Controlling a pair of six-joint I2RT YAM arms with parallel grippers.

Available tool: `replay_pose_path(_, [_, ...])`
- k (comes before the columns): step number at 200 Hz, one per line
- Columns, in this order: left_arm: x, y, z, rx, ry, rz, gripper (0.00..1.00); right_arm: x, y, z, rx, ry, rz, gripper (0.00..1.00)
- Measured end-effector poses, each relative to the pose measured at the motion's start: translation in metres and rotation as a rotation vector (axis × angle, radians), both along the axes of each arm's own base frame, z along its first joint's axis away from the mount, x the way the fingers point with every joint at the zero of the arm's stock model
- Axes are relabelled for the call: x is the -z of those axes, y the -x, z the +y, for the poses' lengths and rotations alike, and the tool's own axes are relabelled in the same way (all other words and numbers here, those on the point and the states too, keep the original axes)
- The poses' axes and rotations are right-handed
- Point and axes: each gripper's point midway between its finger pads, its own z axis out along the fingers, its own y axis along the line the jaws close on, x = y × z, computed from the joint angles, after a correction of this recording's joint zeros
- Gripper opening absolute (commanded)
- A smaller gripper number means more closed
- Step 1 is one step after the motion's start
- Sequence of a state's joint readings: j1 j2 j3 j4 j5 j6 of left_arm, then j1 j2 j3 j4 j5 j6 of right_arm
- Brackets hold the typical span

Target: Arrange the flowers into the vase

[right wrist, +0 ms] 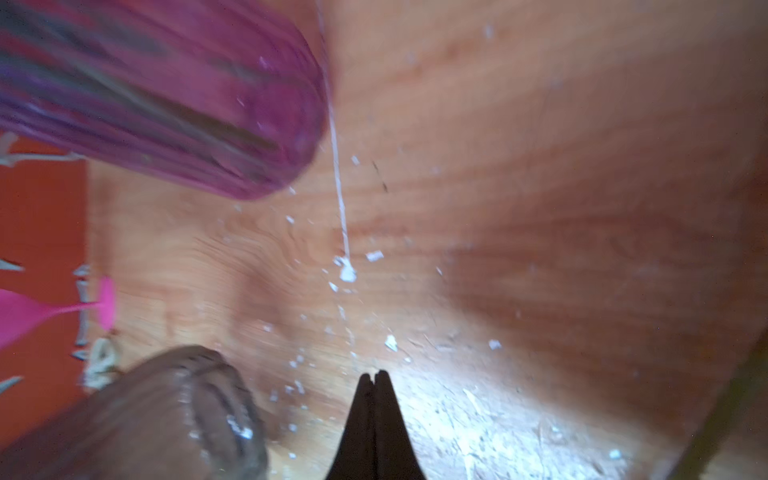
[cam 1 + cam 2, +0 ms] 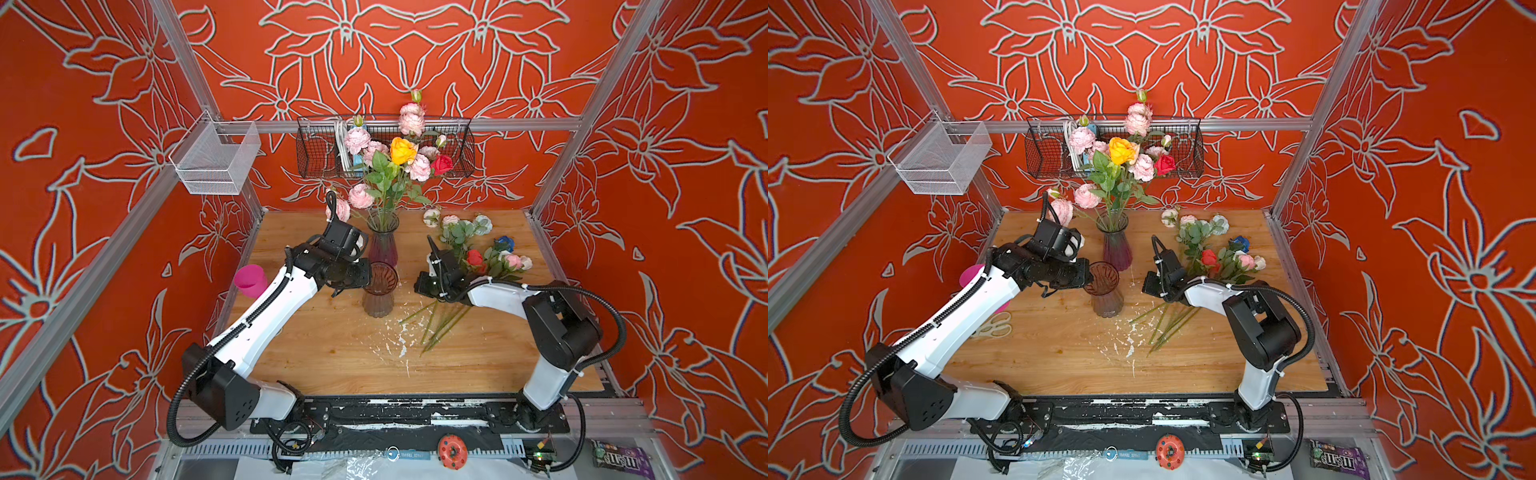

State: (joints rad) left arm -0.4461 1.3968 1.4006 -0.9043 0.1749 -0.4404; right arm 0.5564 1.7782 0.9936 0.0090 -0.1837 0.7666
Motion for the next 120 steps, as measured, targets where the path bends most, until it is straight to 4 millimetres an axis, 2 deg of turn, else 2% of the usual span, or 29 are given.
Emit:
replay_pose_path(25, [-0.002, -0.006, -0.004, 0.024, -0.012, -0.001, 0.00, 0.015, 0.009, -0.007, -0.001, 0.062, 0.018, 0.00])
replay_pose_path(53, [-0.002, -0.015, -0.013, 0.053, -0.014, 0.004, 0.00, 0.031, 0.028, -0.031, 0.028, 0.134, 0.034, 0.00])
replay_pose_path(87, [-0.003, -0.023, -0.027, 0.091, -0.005, 0.007, 0.00, 0.029, 0.036, -0.043, 0.027, 0.180, 0.024, 0.00])
replay_pose_path(120, [-0.001, -0.026, -0.033, 0.107, 0.000, 0.013, 0.00, 0.031, 0.054, -0.062, 0.025, 0.219, 0.030, 0.00])
